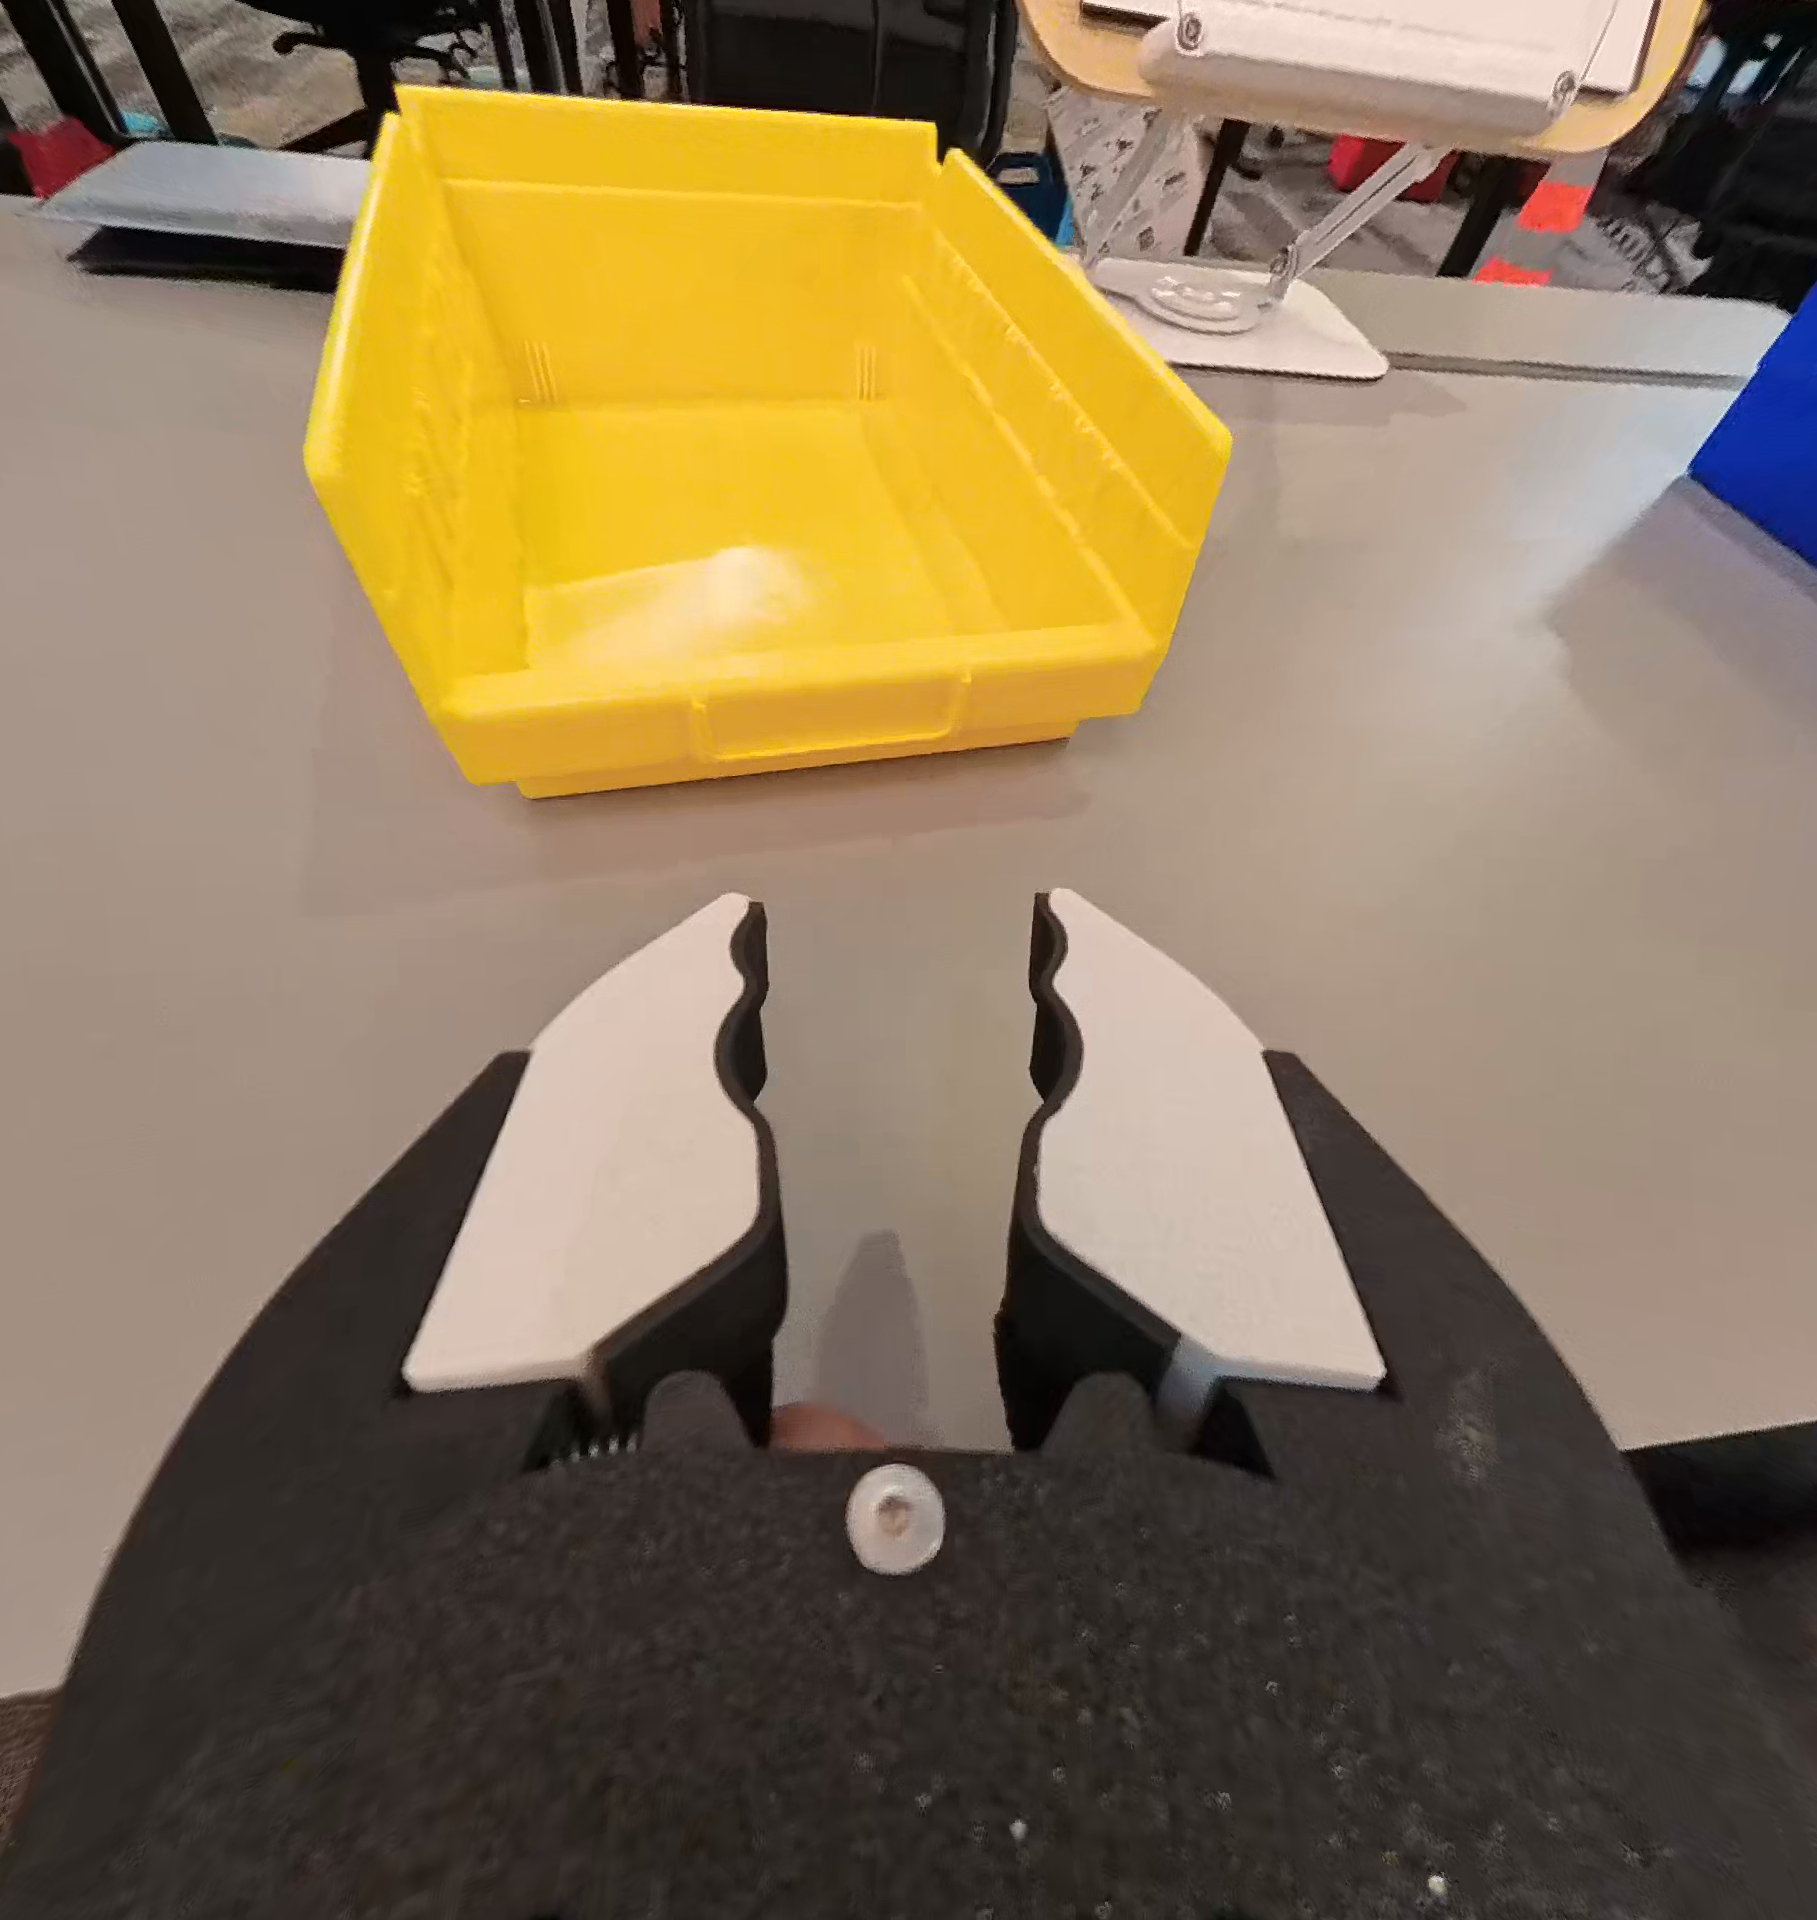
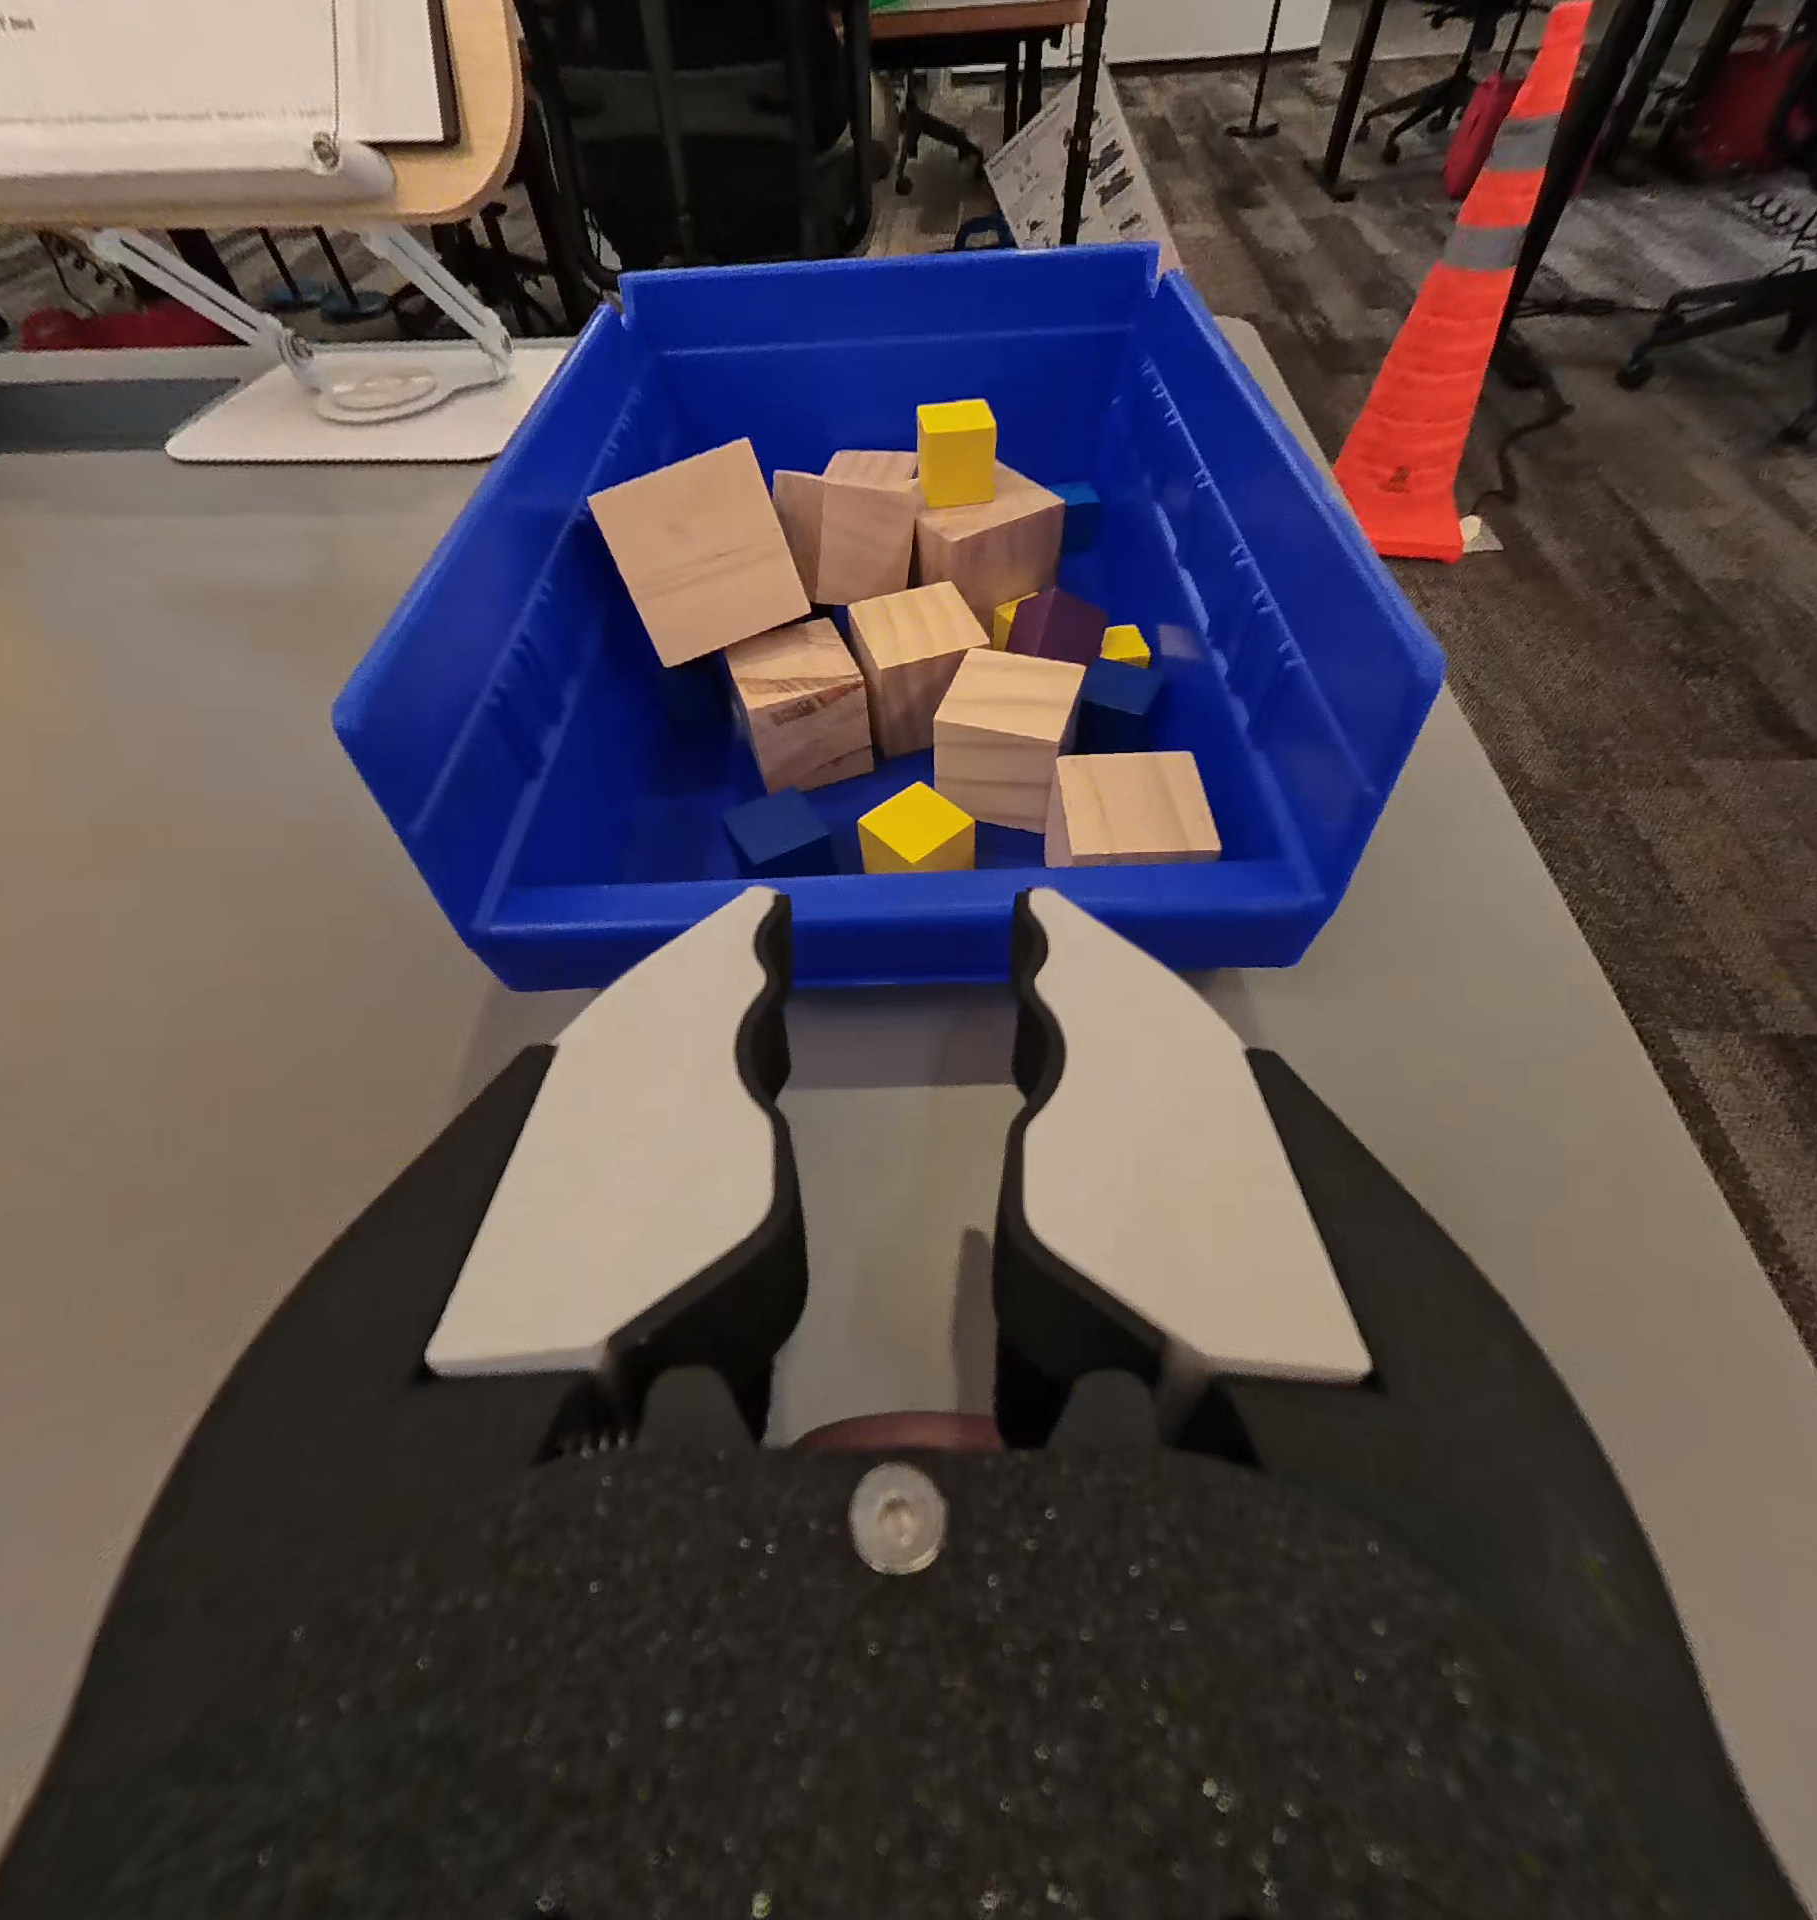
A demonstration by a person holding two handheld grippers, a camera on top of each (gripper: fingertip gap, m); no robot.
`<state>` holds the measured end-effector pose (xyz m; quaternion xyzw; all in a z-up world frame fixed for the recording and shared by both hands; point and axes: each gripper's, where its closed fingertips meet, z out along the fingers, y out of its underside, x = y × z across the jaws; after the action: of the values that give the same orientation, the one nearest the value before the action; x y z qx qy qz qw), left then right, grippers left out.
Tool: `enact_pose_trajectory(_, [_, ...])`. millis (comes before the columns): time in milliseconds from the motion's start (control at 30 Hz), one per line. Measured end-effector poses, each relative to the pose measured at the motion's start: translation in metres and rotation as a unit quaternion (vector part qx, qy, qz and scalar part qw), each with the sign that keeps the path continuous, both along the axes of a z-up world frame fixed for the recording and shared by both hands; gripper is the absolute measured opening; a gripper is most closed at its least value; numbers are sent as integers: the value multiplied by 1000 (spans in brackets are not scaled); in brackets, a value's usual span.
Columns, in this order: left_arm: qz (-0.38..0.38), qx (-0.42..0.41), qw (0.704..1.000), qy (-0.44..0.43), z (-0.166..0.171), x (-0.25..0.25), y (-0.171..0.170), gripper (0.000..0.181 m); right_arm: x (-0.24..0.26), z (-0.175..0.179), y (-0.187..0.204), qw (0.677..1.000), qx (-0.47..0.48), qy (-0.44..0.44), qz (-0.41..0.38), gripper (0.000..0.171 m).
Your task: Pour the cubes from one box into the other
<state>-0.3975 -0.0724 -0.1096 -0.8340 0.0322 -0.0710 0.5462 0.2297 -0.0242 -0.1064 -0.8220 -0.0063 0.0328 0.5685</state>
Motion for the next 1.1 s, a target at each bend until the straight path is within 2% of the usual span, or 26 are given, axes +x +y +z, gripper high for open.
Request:
enact_pose_trajectory(333, [-15, 1, 1000, 21, 3, 18, -8, 48, -3, -19, 4, 999, -29, -2, 23, 39])
enact_pose_trajectory(633, [-33, -27, 998, -38, -4, 26, -14, 49, -6, -20, 3, 999, -30, -12, 30, 39])
enact_pose_trajectory(800, [-25, -23, 999, -24, -4, 23, -14, 48, -5, -21, 2, 999, -32, 4, 30, 39])
enact_pose_trajectory(1000, [-31, -30, 999, -30, -8, 27, -12, 49, -3, -8, 2, 999, -13, -16, 29, 39])
enact_pose_trajectory(1100, [-84, -16, 995, -55, 6, 62, -7, 49, 8, 13, 7, 999, 13, -38, 7, 39])
